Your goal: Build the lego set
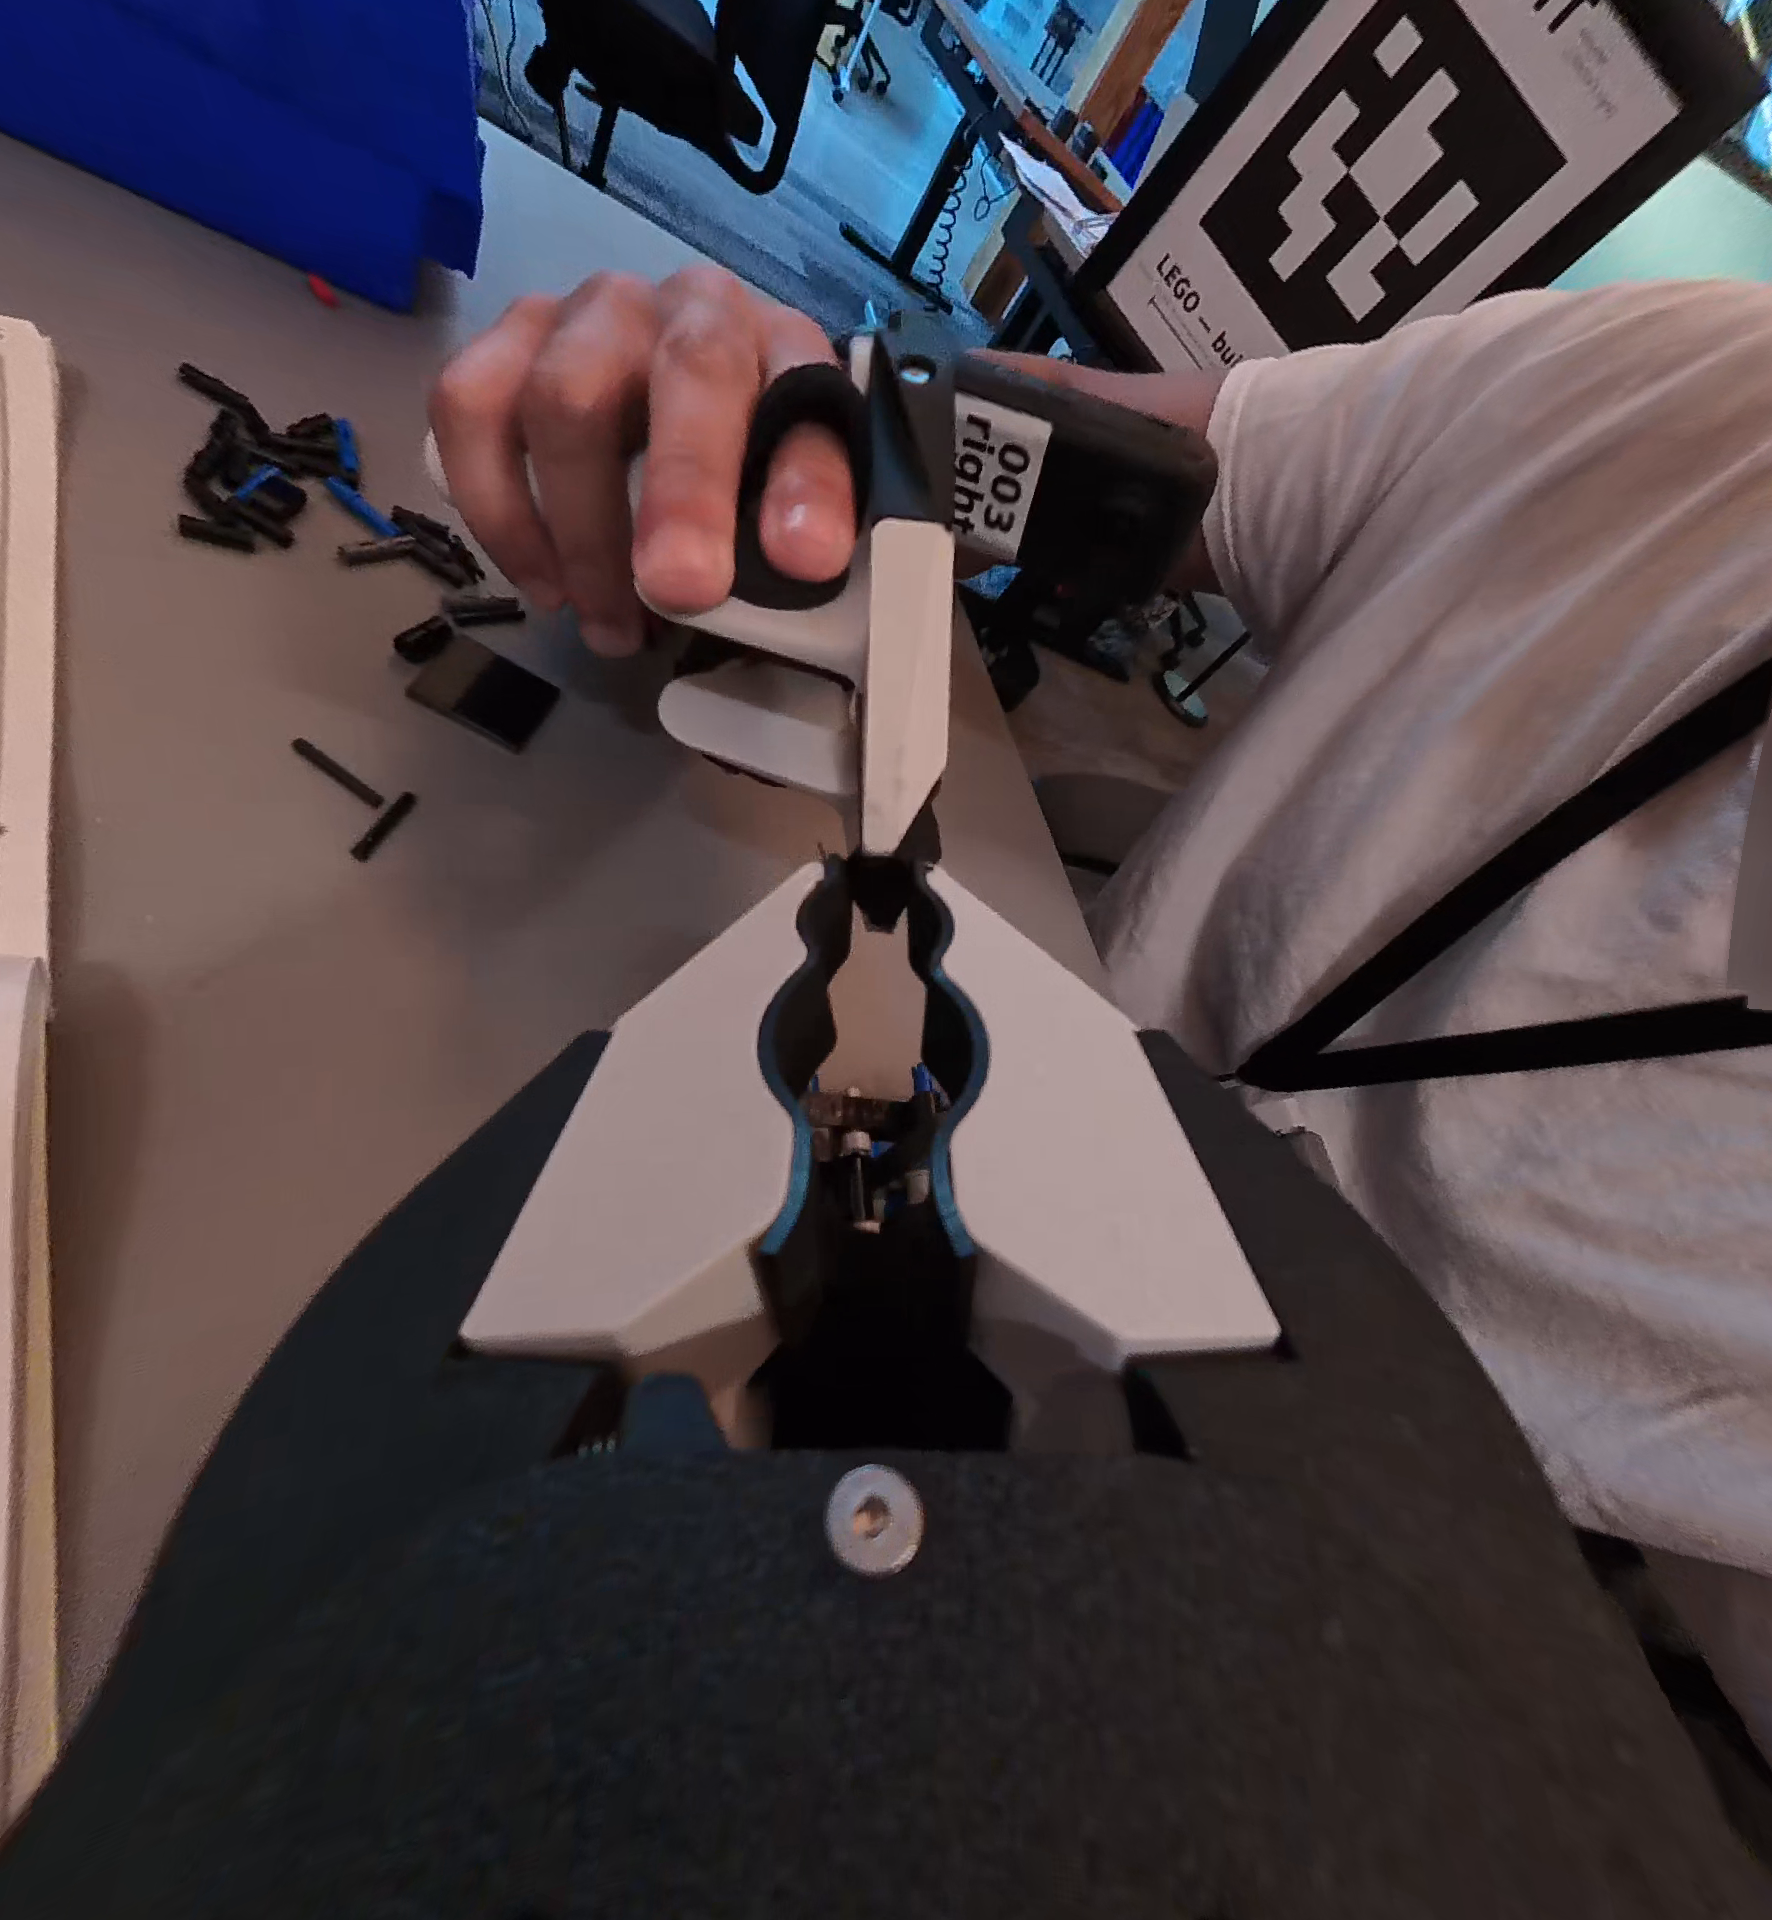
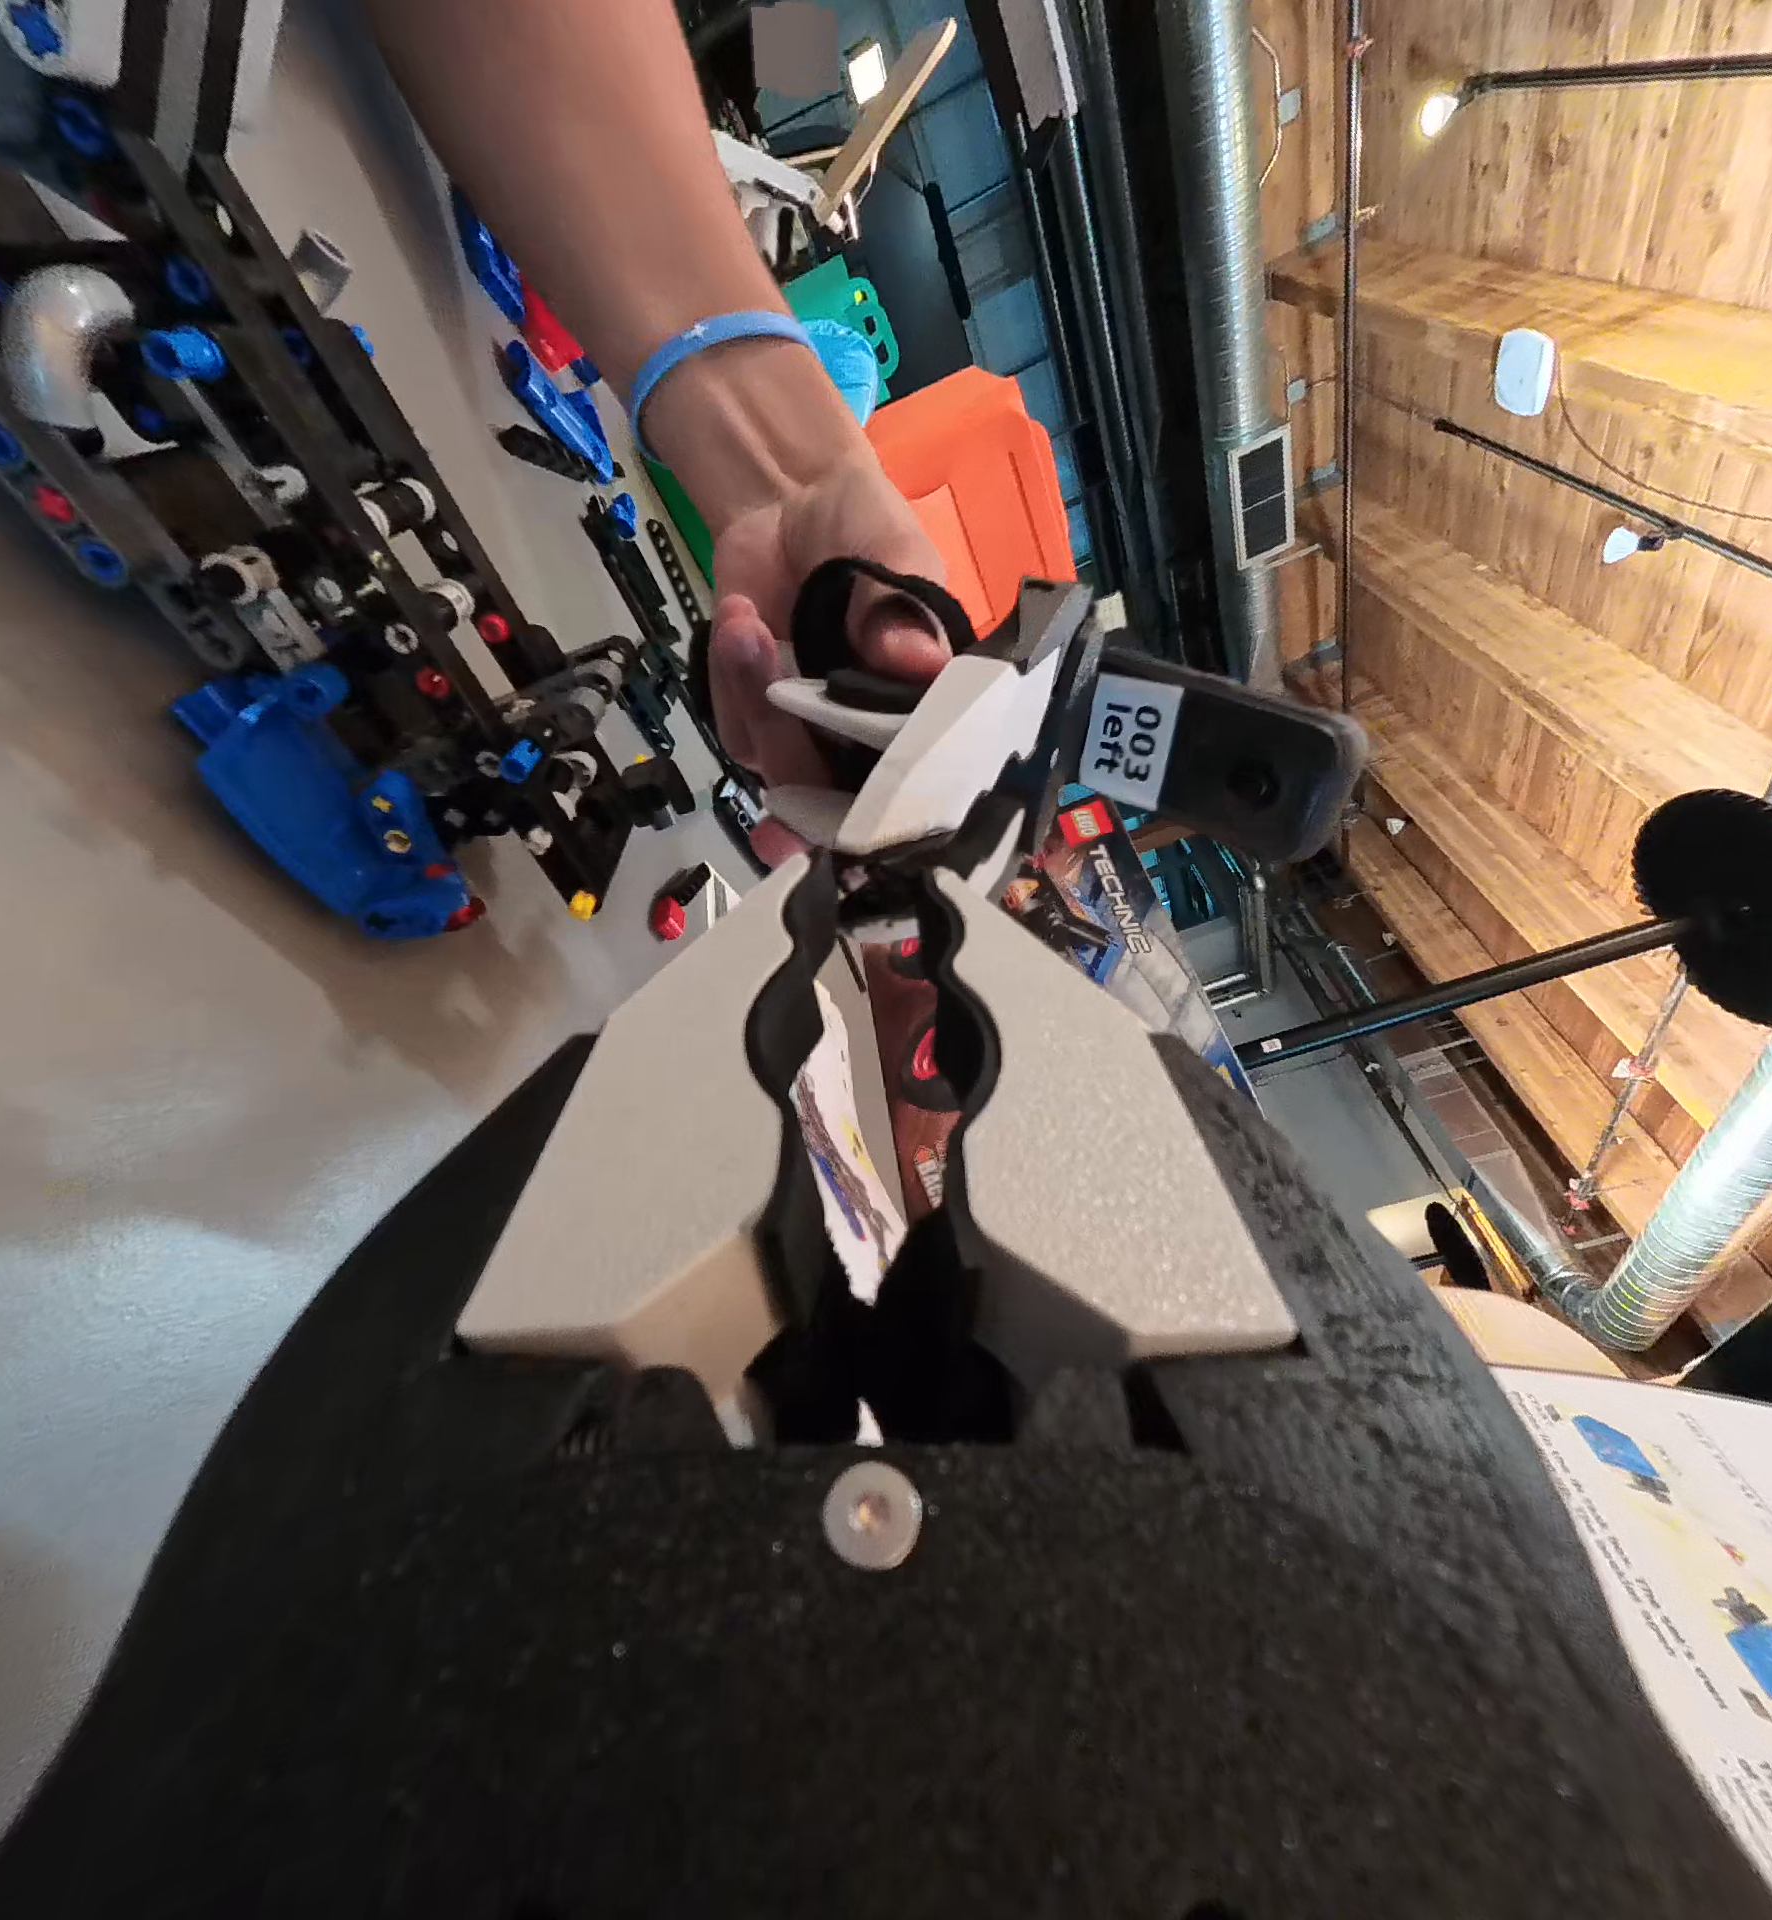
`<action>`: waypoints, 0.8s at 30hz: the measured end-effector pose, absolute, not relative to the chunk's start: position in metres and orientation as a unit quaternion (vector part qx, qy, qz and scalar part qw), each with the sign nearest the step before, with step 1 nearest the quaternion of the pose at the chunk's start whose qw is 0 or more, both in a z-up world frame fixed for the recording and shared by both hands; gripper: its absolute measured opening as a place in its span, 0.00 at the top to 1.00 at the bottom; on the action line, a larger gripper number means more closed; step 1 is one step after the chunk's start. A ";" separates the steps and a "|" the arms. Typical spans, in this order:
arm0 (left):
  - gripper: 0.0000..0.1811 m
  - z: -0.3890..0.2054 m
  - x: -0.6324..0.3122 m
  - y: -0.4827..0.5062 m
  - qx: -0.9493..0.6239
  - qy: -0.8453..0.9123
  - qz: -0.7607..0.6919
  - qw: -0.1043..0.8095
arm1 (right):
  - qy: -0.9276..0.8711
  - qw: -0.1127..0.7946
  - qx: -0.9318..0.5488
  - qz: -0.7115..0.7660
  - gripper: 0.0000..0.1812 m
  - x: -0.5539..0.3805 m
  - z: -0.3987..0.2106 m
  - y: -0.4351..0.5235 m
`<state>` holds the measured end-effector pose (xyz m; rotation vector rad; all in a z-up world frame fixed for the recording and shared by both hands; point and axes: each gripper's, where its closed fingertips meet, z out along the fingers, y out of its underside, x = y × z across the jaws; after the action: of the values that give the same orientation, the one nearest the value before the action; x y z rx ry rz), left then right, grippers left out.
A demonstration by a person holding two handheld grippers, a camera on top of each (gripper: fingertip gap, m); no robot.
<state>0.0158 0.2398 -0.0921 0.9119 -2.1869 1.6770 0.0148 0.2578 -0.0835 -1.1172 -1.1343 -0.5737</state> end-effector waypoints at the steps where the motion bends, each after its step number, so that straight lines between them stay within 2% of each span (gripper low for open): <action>1: 0.95 -0.092 0.017 0.239 0.313 -0.744 0.578 0.119 | -0.499 0.665 -0.494 -0.254 0.92 0.016 -0.083 0.257; 7: 0.96 -0.082 0.030 0.245 0.315 -0.735 0.599 0.039 | -0.395 0.704 -0.561 -0.184 0.89 0.031 -0.077 0.258; 12: 0.96 -0.083 0.043 0.265 0.311 -0.757 0.559 -0.136 | -0.244 0.660 -0.706 0.078 0.79 0.036 -0.084 0.263; 16: 0.96 -0.077 0.039 0.262 0.281 -0.768 0.531 -0.222 | -0.171 0.646 -0.702 0.246 0.84 0.033 -0.073 0.261; 24: 0.96 -0.081 0.039 0.253 0.287 -0.768 0.519 -0.241 | -0.186 0.665 -0.693 0.208 0.96 0.031 -0.068 0.260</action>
<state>0.0387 0.2533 -0.0814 1.0742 -2.8709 1.9400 0.0315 0.2597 -0.0683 -1.5640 -0.4197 0.4705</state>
